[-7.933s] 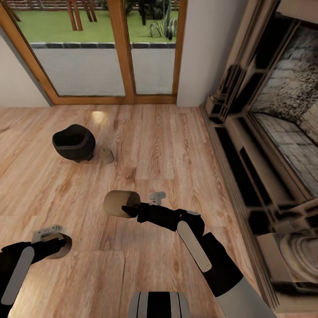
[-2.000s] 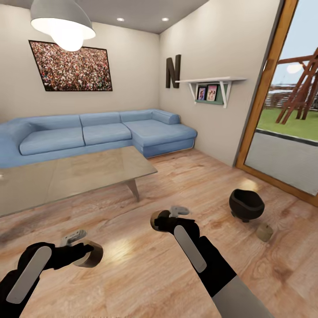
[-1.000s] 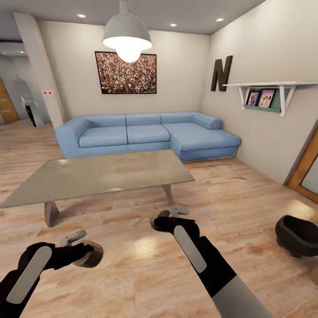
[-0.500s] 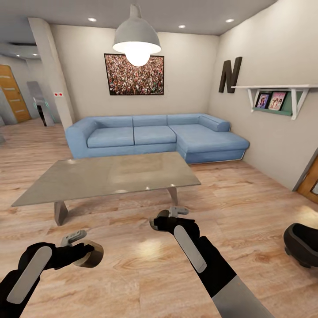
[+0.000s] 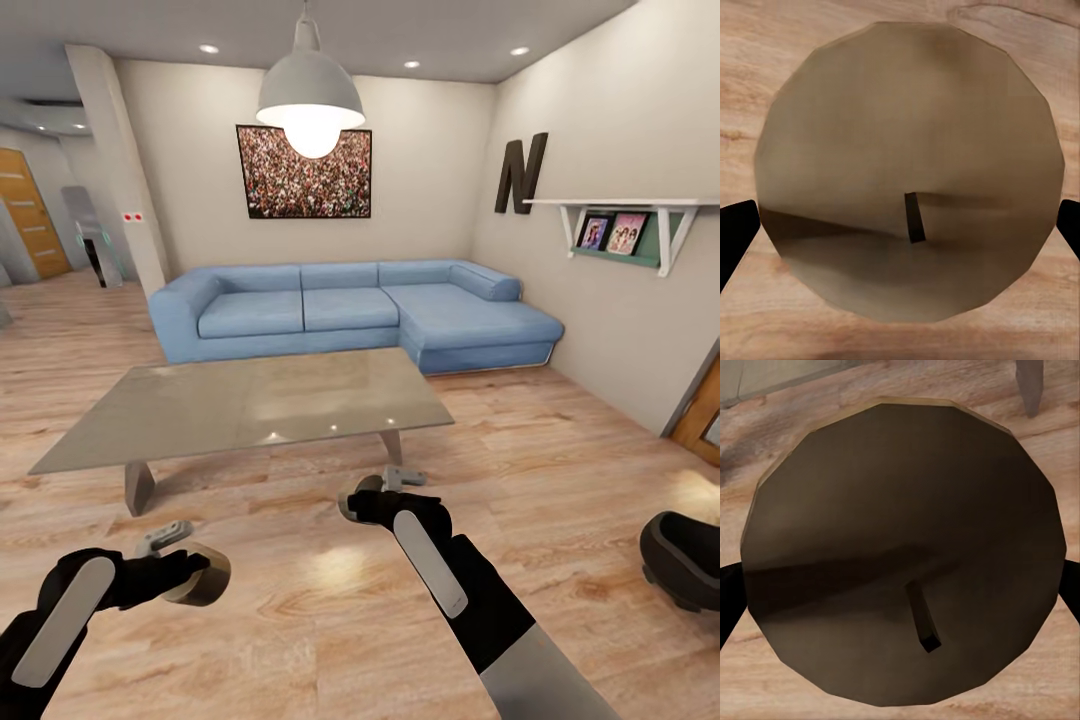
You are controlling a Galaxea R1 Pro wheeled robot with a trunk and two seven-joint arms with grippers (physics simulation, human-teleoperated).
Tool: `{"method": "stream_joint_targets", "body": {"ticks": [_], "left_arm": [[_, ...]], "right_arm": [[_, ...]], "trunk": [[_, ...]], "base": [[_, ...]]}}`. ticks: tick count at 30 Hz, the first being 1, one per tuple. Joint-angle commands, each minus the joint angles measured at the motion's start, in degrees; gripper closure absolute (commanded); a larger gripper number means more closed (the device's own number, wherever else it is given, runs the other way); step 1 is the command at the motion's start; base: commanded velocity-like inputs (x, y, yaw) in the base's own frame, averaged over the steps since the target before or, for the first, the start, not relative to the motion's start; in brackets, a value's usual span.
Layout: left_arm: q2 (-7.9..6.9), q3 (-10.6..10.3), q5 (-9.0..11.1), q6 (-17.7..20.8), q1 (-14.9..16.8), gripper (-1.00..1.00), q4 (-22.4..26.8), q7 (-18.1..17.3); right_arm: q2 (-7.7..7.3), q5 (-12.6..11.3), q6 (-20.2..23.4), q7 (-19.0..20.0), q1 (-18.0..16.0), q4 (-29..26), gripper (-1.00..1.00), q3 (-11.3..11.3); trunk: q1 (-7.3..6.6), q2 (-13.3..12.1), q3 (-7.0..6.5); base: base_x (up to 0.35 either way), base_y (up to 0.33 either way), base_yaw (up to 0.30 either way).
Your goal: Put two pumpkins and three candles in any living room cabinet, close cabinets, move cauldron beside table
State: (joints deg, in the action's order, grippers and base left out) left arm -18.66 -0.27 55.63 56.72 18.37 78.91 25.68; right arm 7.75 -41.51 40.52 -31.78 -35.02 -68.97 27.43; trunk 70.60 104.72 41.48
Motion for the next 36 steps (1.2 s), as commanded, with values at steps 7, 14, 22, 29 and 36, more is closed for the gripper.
{"method": "stream_joint_targets", "body": {"ticks": [7, 14, 22, 29, 36], "left_arm": [[-5.58, 0.3, 1.1, 0.4, 0.1, 1.0, -0.4, 0.5], [-8.99, 0.6, 1.2, 0.4, 0.1, 1.0, -0.8, 0.6], [-14.7, 0.6, 1.5, 0.6, -0.1, 1.0, -3.0, 0.4], [-15.67, 0.5, 1.7, 0.6, -0.1, 1.0, -3.9, 0.3], [-15.58, 0.1, 1.7, 0.5, -0.1, 1.0, -3.9, 0.3]], "right_arm": [[-0.01, -0.6, 0.0, -0.7, 0.0, 0.0, 1.0, 0.1], [-0.01, -0.6, 0.0, -0.8, 0.0, -0.1, 1.0, 0.1], [-0.01, -0.7, 0.1, -0.9, 0.0, -0.1, 1.0, -0.2], [-0.01, -0.8, -0.1, -0.9, 0.0, -0.2, 1.0, -0.3], [-0.01, -0.8, -0.3, -0.8, 0.0, -0.2, 1.0, -0.4]], "trunk": [[-1.55, -2.8, -1.2], [-3.09, -5.6, -2.46], [-4.84, -8.8, -3.89], [-6.38, -11.6, -5.15], [-7.92, -14.4, -6.41]], "base": [[0.0, 0.0, 0.0], [0.0, 0.0, 0.0], [0.0, 0.0, 0.0], [0.0, 0.0, 0.0], [0.0, 0.0, 0.0]]}}
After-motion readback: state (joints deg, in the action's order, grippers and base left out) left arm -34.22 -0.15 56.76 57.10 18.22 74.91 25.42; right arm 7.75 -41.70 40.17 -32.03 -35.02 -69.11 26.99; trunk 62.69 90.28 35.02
